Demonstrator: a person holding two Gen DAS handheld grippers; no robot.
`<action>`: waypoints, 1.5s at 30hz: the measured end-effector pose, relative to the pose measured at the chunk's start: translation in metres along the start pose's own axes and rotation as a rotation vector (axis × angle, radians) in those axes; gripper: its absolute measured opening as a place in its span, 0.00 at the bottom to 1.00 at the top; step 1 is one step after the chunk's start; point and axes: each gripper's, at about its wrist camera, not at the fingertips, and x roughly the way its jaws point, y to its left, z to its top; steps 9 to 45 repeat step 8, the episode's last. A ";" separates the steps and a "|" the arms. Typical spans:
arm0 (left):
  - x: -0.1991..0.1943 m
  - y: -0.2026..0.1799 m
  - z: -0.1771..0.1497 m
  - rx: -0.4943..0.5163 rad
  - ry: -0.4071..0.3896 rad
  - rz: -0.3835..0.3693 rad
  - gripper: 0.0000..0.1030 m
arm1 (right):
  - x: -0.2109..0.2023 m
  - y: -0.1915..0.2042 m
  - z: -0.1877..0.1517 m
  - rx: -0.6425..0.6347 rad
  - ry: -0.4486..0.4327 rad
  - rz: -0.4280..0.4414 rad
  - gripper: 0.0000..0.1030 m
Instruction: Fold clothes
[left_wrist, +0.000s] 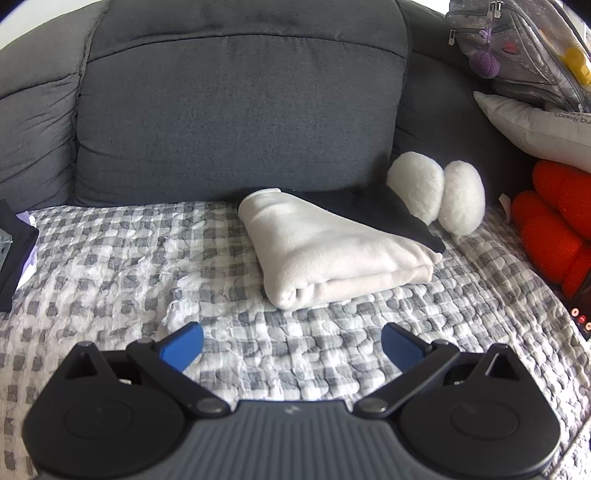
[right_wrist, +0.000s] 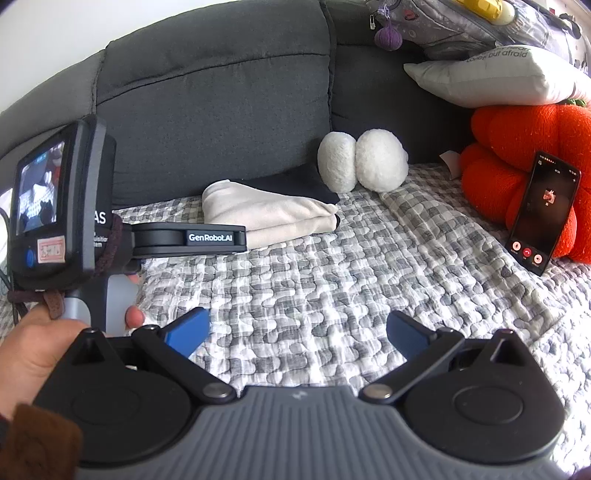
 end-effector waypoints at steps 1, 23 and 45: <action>-0.001 0.000 0.000 0.001 0.002 -0.006 0.99 | -0.001 0.001 0.000 0.002 0.001 -0.001 1.00; -0.009 -0.001 -0.002 -0.009 0.023 -0.053 0.99 | -0.019 -0.006 0.002 0.081 -0.014 -0.040 1.00; -0.009 -0.001 -0.002 -0.009 0.023 -0.053 0.99 | -0.019 -0.006 0.002 0.081 -0.014 -0.040 1.00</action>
